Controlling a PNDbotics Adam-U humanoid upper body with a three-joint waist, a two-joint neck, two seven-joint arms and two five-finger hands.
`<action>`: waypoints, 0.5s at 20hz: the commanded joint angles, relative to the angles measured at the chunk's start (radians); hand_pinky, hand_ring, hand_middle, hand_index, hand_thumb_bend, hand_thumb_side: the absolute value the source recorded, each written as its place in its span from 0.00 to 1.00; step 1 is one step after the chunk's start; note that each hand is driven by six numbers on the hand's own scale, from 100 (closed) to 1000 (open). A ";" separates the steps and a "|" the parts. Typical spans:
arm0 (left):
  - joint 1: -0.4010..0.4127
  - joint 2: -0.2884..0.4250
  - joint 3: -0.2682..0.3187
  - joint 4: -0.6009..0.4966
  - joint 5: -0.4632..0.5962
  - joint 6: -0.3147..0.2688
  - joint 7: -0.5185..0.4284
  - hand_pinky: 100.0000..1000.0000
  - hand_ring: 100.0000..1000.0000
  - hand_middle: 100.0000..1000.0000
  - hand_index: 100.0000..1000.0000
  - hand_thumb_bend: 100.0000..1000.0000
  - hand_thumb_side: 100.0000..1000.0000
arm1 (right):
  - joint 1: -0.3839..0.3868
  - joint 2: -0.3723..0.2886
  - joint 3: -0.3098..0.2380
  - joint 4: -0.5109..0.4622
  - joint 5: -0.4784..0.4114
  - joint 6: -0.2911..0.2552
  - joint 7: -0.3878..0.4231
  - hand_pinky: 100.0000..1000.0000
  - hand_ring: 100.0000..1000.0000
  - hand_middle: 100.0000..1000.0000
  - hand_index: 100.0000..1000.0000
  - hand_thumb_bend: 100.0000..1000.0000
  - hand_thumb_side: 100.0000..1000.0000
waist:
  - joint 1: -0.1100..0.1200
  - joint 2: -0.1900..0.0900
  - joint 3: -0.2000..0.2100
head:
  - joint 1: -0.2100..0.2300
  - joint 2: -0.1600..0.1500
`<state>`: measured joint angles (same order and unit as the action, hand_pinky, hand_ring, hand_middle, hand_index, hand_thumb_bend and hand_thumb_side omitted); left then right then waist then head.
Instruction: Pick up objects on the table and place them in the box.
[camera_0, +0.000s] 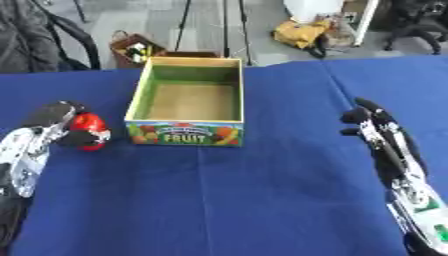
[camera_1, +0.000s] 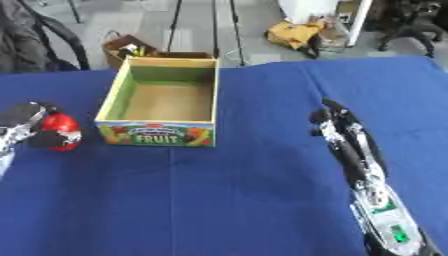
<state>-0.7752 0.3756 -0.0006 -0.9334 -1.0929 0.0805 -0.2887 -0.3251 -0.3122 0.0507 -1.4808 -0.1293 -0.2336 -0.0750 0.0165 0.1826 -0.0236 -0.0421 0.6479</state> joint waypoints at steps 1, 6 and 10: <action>-0.015 0.010 0.007 0.004 0.009 0.010 0.005 0.49 0.50 0.61 0.80 0.45 0.67 | -0.008 -0.010 -0.001 -0.020 0.006 -0.002 0.003 0.61 0.72 0.62 0.88 0.13 0.61 | 0.000 -0.013 0.000 | -0.002 -0.011; -0.015 0.006 0.009 0.015 0.028 0.021 0.017 0.40 0.38 0.51 0.76 0.18 0.46 | -0.008 -0.010 -0.001 -0.019 0.007 -0.002 0.003 0.61 0.72 0.62 0.88 0.13 0.61 | 0.000 -0.013 0.001 | -0.003 -0.010; -0.016 0.004 0.012 0.010 0.065 0.042 0.058 0.34 0.27 0.43 0.69 0.00 0.29 | -0.008 -0.009 -0.001 -0.019 0.007 -0.002 0.003 0.61 0.72 0.62 0.88 0.13 0.61 | 0.000 -0.014 0.001 | -0.002 -0.012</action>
<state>-0.7749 0.3676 -0.0003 -0.9151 -1.0404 0.1159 -0.2451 -0.3249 -0.3120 0.0507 -1.4808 -0.1273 -0.2335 -0.0748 0.0170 0.1828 -0.0231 -0.0442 0.6479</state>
